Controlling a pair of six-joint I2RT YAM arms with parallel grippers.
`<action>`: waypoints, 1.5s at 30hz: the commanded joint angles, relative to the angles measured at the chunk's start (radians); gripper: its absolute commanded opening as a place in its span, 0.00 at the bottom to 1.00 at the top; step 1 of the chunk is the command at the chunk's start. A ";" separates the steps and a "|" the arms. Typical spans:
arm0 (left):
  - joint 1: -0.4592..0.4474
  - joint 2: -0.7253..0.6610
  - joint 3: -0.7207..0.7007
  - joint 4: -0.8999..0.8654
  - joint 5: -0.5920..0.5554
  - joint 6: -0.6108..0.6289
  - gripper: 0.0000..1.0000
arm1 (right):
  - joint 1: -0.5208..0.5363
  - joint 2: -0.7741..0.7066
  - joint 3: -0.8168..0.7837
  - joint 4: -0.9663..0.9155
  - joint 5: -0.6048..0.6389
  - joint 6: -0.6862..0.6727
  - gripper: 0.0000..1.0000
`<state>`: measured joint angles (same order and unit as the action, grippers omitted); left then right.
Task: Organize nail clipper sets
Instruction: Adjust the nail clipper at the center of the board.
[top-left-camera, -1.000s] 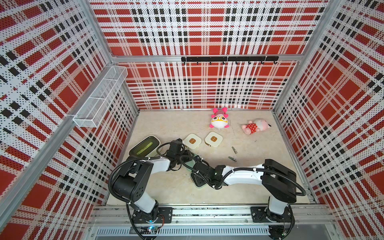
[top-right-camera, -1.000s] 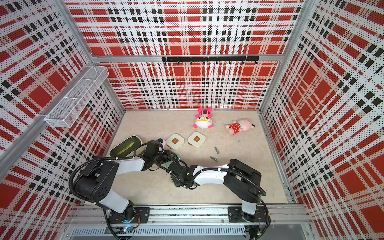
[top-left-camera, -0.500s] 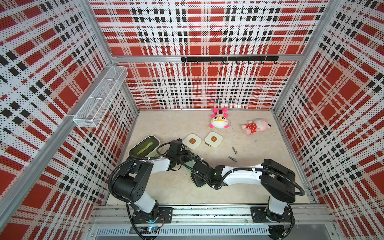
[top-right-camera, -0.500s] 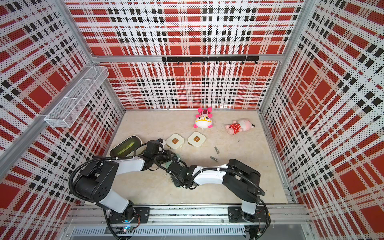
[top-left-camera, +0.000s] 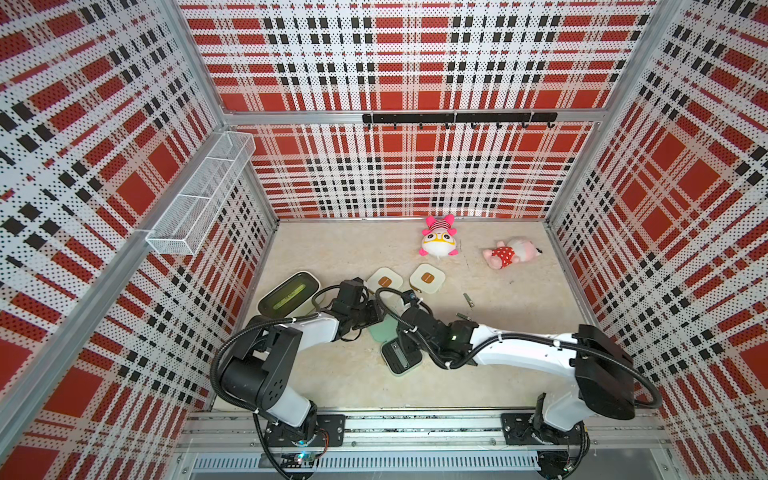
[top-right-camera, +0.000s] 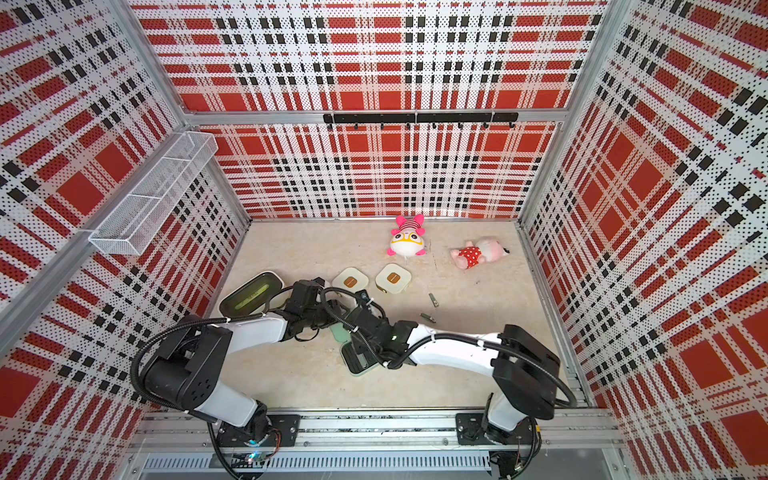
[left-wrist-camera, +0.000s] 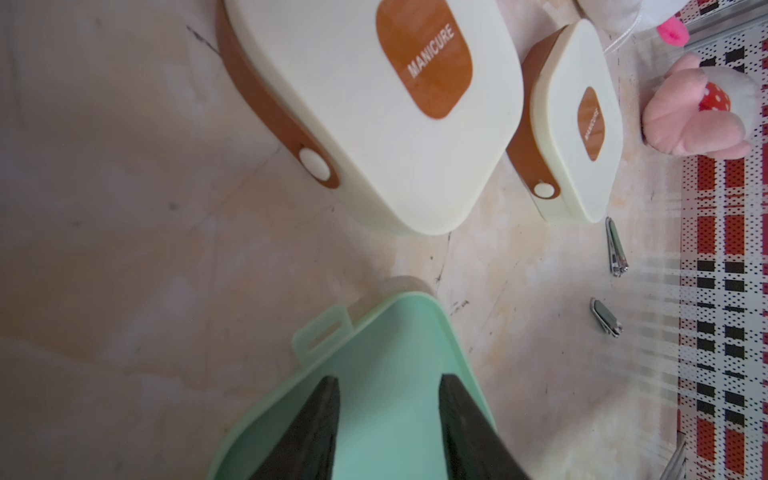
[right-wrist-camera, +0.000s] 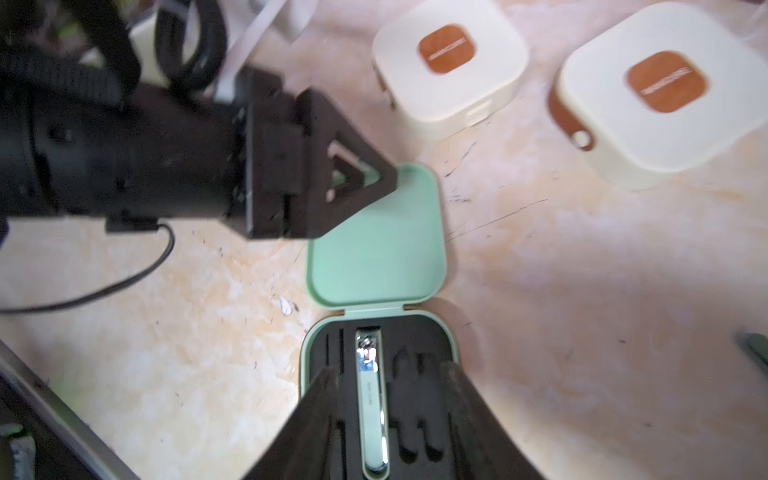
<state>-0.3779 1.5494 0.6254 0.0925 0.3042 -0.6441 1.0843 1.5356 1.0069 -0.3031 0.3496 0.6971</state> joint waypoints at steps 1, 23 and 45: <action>-0.020 -0.058 0.043 -0.016 0.019 0.018 0.47 | -0.101 -0.052 -0.047 -0.102 0.083 0.036 0.53; -0.222 -0.089 0.108 0.051 -0.042 -0.048 0.49 | -0.593 0.133 0.010 -0.164 -0.044 -0.083 0.67; -0.170 -0.086 0.060 0.078 -0.009 -0.051 0.48 | -0.572 0.136 -0.024 -0.095 -0.192 -0.025 0.41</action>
<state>-0.5552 1.4761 0.6880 0.1444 0.2794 -0.6975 0.5003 1.6958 0.9840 -0.4305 0.2001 0.6563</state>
